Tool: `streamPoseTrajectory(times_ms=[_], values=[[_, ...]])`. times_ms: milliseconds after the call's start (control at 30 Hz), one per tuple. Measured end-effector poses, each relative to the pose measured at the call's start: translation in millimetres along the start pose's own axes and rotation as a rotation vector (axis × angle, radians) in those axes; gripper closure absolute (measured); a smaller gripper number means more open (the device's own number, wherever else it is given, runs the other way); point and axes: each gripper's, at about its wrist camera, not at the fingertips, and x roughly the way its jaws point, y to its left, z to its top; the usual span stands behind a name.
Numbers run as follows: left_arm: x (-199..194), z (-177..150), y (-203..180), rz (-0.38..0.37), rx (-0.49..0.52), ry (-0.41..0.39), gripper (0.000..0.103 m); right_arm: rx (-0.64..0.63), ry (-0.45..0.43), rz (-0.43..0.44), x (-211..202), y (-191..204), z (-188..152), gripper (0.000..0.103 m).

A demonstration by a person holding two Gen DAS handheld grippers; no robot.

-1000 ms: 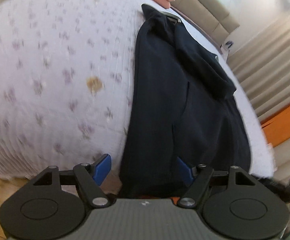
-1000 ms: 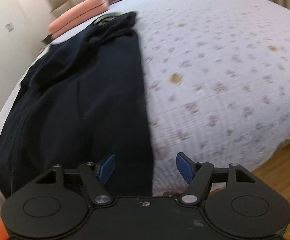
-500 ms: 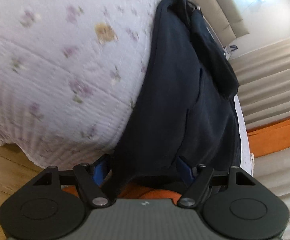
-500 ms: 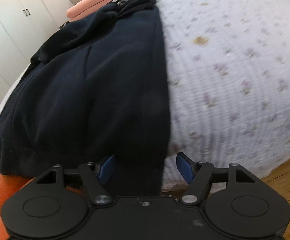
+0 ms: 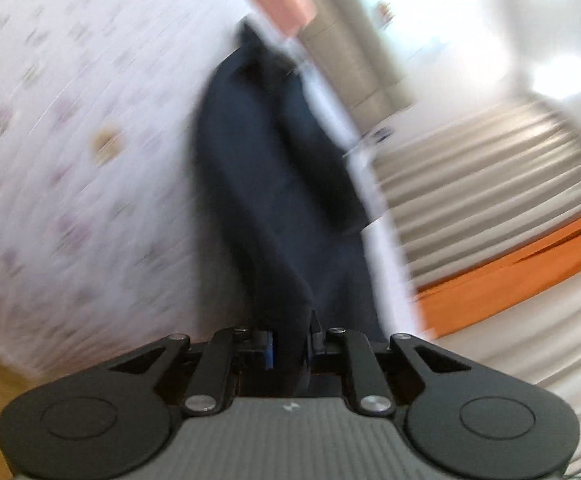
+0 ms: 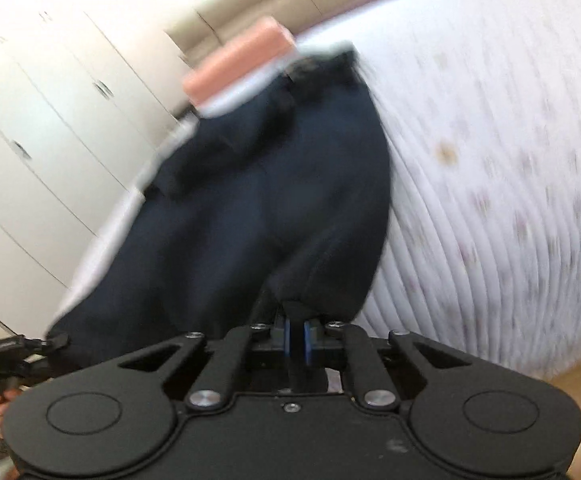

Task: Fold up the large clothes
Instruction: 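Release the fabric with both grippers and pull them back from the hoodie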

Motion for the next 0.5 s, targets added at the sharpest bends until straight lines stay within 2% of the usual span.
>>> streamPoseTrajectory(times_ms=[67,133,233,400,500], values=[[-7.7,10.0,-8.4,-0.071,-0.009,-0.061,0.088,-0.005,-0.073,0.044,-18.0,9.8,21.7,0.093],[-7.4,20.5,-14.4,-0.088,-0.001,-0.089,0.088,0.007,-0.125,0.074,-24.7,12.8,39.2,0.093],[0.1,27.6,-12.5,-0.063,0.004,-0.076,0.088,0.007,-0.132,0.066,-17.8,9.6,52.5,0.093],[5.3,29.1,-17.1,-0.08,-0.008,-0.08,0.088,0.028,-0.129,0.079,-14.8,11.0,47.5,0.093],[15.5,51.6,-28.8,-0.103,0.013,-0.104,0.088,0.022,-0.149,0.095,-9.0,8.8,69.5,0.093]])
